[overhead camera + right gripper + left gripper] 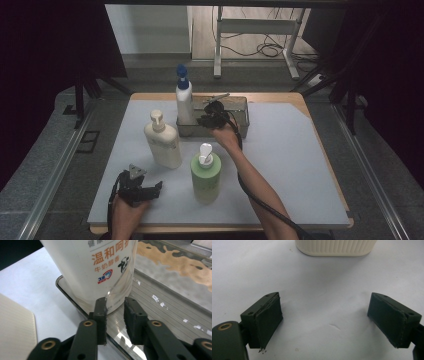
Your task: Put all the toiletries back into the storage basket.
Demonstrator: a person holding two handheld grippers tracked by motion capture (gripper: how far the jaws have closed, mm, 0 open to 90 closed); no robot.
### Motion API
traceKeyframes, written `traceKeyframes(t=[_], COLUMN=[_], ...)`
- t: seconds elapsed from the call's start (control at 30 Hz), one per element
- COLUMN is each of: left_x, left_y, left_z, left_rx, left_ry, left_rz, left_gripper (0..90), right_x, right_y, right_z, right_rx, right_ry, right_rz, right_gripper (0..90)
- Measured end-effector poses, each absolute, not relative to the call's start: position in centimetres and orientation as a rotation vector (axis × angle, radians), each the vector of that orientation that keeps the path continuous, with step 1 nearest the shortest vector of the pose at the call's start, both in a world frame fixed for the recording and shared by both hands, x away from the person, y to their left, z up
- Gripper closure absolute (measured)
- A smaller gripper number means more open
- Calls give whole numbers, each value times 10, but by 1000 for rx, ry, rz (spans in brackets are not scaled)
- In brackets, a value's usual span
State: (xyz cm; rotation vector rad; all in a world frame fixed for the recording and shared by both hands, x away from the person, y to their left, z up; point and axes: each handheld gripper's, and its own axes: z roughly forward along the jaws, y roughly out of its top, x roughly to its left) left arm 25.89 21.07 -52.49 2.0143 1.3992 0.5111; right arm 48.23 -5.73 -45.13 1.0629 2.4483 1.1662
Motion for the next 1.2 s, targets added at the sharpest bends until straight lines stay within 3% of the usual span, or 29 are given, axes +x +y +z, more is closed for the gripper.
traceKeyframes(t=[0.5,1.2], left_x=[259,259], left_y=[211,211], left_z=[-525,-525], left_rx=[2017,2014], left_ry=[1398,1397], left_rz=[512,515], left_gripper=[116,117], right_x=[458,415], right_y=[-71,-98], right_z=[-433,-418], right_rx=[937,747], right_ry=[2486,2566], right_rz=[1244,1207], right_gripper=[379,147])
